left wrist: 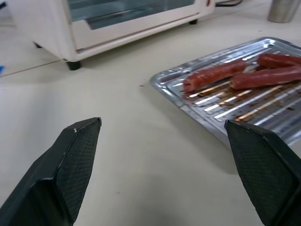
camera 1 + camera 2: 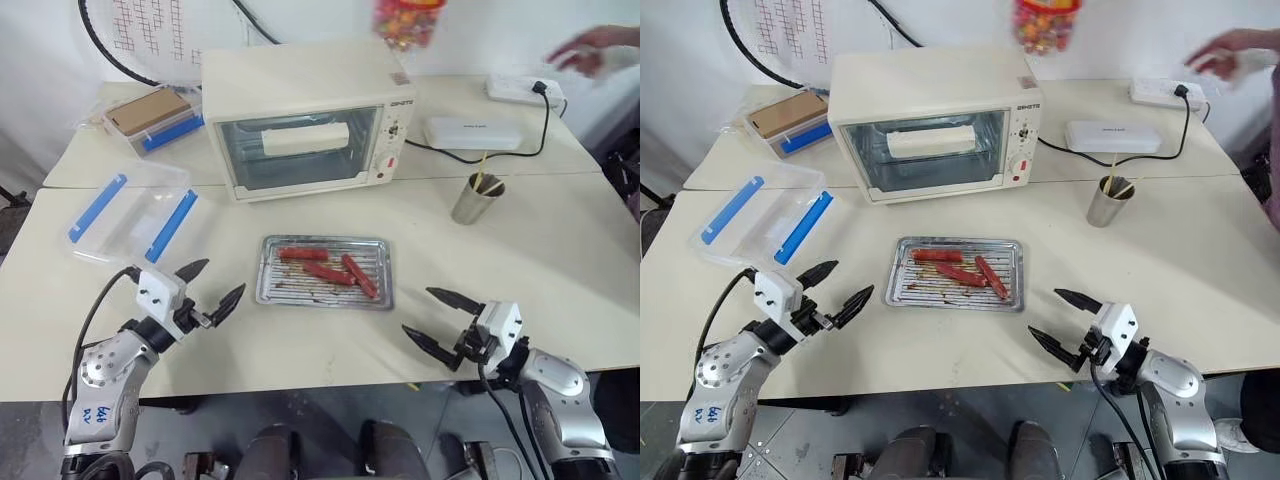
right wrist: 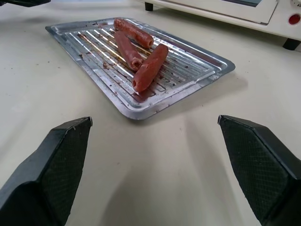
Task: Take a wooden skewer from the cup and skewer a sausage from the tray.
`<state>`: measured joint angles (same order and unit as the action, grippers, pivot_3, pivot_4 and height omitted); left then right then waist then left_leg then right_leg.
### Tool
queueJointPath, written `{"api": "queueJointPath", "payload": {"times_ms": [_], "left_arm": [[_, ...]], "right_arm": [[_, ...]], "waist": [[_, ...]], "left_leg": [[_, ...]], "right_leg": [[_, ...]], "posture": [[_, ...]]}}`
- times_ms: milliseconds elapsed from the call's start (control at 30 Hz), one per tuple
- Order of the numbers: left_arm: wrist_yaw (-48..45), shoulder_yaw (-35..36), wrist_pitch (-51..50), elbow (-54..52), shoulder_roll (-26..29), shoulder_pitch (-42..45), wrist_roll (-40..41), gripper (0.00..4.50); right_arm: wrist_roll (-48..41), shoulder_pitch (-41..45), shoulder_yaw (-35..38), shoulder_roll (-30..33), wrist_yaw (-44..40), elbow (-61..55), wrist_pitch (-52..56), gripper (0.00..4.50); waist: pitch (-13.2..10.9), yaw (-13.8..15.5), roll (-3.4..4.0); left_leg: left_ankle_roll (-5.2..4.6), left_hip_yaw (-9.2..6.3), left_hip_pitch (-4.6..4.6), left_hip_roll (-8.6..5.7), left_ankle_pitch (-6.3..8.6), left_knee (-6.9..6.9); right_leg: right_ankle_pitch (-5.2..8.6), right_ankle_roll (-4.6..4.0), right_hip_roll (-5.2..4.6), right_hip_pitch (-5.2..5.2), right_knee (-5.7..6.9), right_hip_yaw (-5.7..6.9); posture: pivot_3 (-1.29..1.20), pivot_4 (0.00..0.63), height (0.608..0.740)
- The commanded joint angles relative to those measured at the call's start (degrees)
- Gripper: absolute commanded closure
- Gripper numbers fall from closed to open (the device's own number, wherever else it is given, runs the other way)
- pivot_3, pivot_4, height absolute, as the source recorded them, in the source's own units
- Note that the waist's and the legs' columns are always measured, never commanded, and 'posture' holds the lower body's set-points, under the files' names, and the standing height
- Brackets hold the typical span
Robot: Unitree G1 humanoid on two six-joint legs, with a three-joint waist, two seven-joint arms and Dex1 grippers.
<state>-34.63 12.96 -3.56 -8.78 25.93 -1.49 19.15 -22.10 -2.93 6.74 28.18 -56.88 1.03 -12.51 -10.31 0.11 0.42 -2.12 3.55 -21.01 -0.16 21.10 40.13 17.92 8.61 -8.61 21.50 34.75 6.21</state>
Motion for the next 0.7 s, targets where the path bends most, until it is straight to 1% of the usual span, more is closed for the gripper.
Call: {"api": "queueJointPath", "payload": {"times_ms": [33,433,700], "left_arm": [[-0.2,0.3,1.3,-1.2,0.3,-0.3,-0.1,0.03],[-2.5,0.6,2.2,0.9,2.1,0.9,-0.3,0.03],[-2.3,0.5,2.6,1.2,2.1,0.8,-0.8,0.03]], "right_arm": [[-0.7,-0.4,0.3,-0.1,-0.2,-1.2,-1.2,0.00],[-1.4,-0.4,-0.3,0.0,-1.2,-2.3,-0.3,0.00],[-1.6,-1.2,0.1,-0.2,-0.7,-3.2,0.0,0.00]], "waist": [[0.0,0.0,0.00],[0.0,0.0,0.00],[0.0,0.0,0.00]], "left_leg": [[0.00,0.00,0.00,0.00,0.00,0.00],[0.00,-0.01,-0.01,-0.01,0.00,0.00],[0.00,-0.01,-0.01,-0.01,0.00,-0.01]], "right_leg": [[0.00,0.00,0.00,0.00,0.00,0.00],[0.00,0.00,0.00,0.00,-0.01,0.01],[0.00,0.00,-0.01,0.00,-0.01,0.01]], "posture": [[0.00,0.150,0.740],[0.00,0.150,0.740],[0.00,0.150,0.740]]}}
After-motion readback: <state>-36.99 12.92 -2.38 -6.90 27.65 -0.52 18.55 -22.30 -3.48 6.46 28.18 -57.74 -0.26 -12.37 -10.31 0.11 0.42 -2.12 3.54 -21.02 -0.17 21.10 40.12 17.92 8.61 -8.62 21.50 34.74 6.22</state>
